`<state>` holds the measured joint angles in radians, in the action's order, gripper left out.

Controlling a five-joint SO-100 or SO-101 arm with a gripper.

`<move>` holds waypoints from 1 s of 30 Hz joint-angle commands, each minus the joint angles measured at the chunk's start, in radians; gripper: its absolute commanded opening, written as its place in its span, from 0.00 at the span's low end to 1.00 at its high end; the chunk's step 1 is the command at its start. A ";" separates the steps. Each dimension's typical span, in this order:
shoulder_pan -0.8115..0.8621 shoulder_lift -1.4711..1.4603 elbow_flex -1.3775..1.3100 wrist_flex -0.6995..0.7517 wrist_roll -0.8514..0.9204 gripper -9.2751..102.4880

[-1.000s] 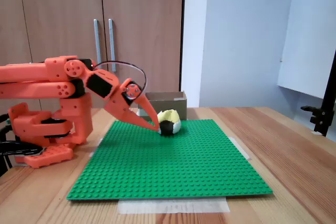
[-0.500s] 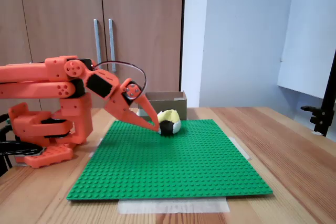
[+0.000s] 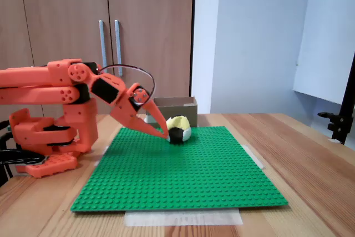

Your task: Pick the ball and put it in the box.

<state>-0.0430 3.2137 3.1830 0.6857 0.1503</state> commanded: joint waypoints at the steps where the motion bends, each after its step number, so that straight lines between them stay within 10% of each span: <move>1: 0.000 0.009 0.026 -0.017 0.003 0.08; 30: 0.011 0.009 0.026 -0.017 -0.011 0.08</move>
<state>-0.0430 3.2137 3.1830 0.6857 0.1473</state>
